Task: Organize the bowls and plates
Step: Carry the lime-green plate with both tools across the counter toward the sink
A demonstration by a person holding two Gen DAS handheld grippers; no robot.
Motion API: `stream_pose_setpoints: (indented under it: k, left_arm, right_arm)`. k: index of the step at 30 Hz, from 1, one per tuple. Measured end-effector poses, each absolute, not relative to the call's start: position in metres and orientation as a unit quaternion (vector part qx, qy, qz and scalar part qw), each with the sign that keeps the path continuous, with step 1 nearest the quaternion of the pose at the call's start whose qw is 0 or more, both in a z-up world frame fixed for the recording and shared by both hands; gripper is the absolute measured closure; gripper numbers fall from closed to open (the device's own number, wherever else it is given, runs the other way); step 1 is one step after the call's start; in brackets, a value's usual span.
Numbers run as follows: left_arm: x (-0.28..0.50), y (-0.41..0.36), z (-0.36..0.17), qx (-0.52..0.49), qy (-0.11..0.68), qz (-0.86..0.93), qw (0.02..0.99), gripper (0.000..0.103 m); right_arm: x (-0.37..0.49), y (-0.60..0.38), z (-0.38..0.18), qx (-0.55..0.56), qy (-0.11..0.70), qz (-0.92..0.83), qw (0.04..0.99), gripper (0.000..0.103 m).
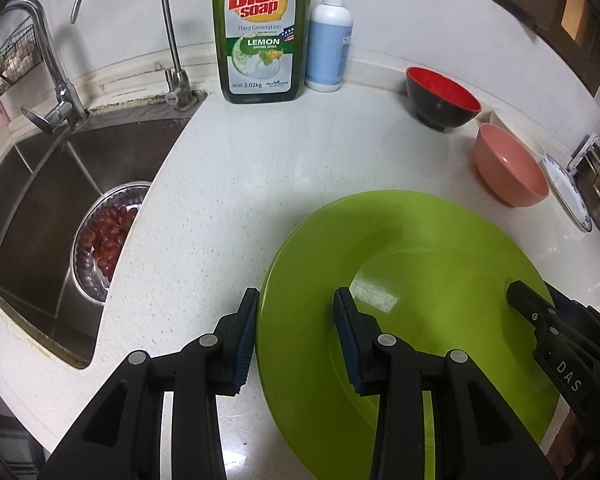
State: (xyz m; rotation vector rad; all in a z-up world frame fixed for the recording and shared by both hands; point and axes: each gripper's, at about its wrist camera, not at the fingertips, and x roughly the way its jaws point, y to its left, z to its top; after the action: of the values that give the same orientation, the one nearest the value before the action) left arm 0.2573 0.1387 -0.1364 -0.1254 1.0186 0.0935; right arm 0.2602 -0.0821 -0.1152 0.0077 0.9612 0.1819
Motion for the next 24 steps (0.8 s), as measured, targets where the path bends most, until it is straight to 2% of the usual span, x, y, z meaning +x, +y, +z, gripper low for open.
stream_pose_setpoints:
  k: [24]
  left_arm:
    - [0.264,0.141,-0.157,-0.062,0.508,0.042,0.858,0.065]
  right_arm:
    - [0.267,-0.074,-0.134,-0.033,0.485,0.08,0.87,0.062]
